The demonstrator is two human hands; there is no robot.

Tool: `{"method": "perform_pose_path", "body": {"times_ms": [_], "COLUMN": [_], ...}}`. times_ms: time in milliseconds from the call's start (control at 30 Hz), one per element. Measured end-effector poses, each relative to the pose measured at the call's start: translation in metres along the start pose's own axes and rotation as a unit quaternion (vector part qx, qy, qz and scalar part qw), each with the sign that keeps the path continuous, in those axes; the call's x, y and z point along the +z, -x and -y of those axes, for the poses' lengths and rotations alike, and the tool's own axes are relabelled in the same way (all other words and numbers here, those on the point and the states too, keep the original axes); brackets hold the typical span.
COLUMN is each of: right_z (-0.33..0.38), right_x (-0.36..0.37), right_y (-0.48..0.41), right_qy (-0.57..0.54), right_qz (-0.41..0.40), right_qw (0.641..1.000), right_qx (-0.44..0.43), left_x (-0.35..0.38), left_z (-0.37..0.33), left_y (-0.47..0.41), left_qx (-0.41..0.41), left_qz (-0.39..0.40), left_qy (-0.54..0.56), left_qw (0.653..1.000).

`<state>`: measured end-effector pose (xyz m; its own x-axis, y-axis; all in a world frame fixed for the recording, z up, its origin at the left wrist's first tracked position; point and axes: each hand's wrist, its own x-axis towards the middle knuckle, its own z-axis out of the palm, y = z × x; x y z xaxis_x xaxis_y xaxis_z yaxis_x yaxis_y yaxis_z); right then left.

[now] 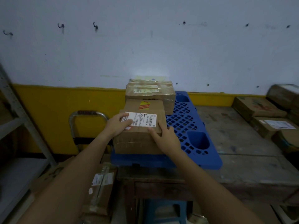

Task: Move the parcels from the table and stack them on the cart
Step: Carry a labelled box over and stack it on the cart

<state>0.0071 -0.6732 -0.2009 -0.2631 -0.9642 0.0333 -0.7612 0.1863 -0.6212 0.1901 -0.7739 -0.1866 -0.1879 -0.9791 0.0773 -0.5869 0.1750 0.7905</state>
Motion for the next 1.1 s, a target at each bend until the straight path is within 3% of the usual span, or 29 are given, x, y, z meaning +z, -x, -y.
{"method": "perform_pose_path", "body": {"times_ms": [267,433,667,1100], "right_z": [0.0,-0.006,-0.06,-0.266], "right_x": [-0.024,-0.037,-0.086,-0.264], "right_y": [-0.007,-0.002,0.002,0.018], "right_qy": [0.056,0.099,0.116,0.173], "right_qz": [0.073,0.05,0.011,-0.071], "right_qw": [0.995,0.992,0.988,0.977], "right_qx": [-0.027,-0.066,-0.104,-0.104], "left_x": [-0.008,-0.005,0.051,0.266], "left_z": [-0.01,-0.035,-0.106,-0.272], "left_y": [-0.001,0.002,0.006,0.012], "left_qx": [0.005,0.023,0.118,0.173], "left_qz": [0.058,0.012,-0.034,0.058], "left_qy": [-0.2,-0.276,-0.276,-0.215], "left_qw": [0.978,0.961,0.953,0.959]}}
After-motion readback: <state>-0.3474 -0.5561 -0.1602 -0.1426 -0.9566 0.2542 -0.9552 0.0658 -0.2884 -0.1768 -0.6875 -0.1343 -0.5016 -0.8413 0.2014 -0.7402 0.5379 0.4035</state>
